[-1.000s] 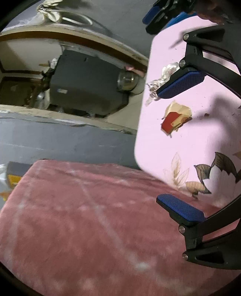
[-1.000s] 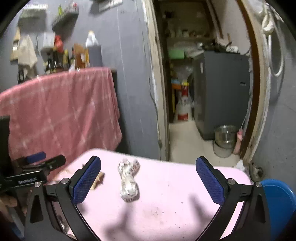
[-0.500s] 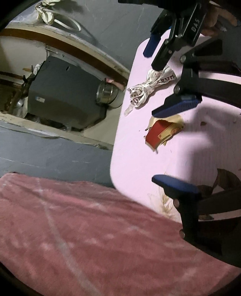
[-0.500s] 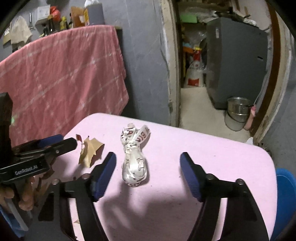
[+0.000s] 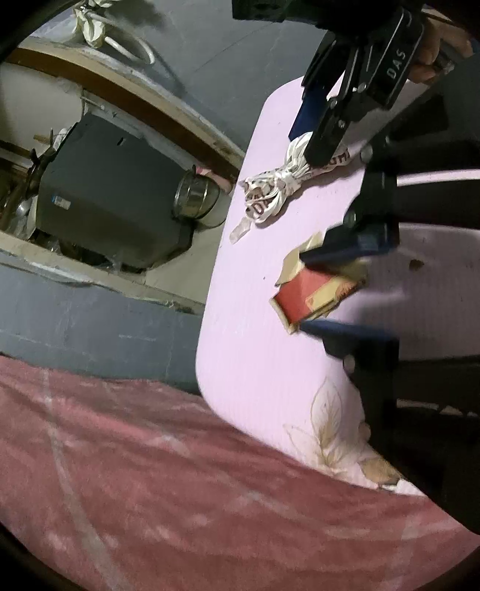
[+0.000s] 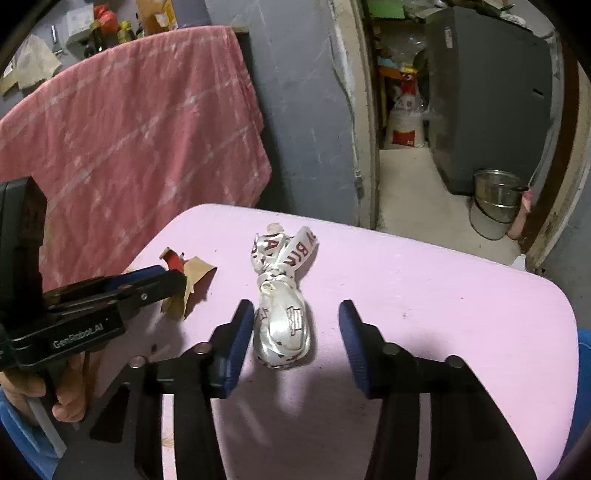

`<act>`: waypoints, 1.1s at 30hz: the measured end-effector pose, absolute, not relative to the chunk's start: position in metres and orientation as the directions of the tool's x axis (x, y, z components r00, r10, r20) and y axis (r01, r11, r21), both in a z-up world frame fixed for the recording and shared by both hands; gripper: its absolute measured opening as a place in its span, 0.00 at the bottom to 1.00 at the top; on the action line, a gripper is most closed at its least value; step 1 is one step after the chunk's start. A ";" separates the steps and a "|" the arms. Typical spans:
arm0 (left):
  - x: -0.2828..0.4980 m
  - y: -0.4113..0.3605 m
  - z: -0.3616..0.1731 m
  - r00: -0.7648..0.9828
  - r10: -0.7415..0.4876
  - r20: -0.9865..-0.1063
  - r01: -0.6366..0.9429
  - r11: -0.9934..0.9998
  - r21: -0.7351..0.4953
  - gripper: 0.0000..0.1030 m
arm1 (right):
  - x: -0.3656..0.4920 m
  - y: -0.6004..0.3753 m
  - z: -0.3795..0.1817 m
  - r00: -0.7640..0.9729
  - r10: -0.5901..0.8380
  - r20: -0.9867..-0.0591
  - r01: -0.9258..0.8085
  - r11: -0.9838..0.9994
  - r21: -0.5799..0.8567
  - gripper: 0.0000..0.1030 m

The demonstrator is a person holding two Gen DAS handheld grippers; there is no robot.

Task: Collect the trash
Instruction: 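Grasp the white foil wrapper with the right tool while the left tool grasps the red-gold packet, then carry the foil wrapper and red-gold packet over the blue bucket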

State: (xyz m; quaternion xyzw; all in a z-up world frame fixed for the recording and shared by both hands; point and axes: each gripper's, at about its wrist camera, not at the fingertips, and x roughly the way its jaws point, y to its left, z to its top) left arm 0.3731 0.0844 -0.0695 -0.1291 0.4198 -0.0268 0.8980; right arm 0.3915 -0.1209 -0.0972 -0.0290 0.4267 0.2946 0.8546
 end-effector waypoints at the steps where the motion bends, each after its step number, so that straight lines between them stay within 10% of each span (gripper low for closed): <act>1: 0.373 0.084 -0.069 0.647 -0.154 -0.747 -0.061 0.966 -0.253 0.23 | 0.392 -0.119 -0.098 0.455 0.480 -0.750 -0.534 0.821 0.201 0.38; 14: 0.365 0.082 -0.066 0.655 -0.170 -0.736 -0.076 0.955 -0.288 0.20 | 0.386 -0.118 -0.100 0.418 0.495 -0.762 -0.557 0.802 0.216 0.14; 33: 0.309 0.027 -0.024 0.823 -0.182 -0.538 0.036 0.962 -0.270 0.20 | 0.326 -0.184 -0.045 0.672 0.483 -0.561 -0.500 0.855 0.137 0.11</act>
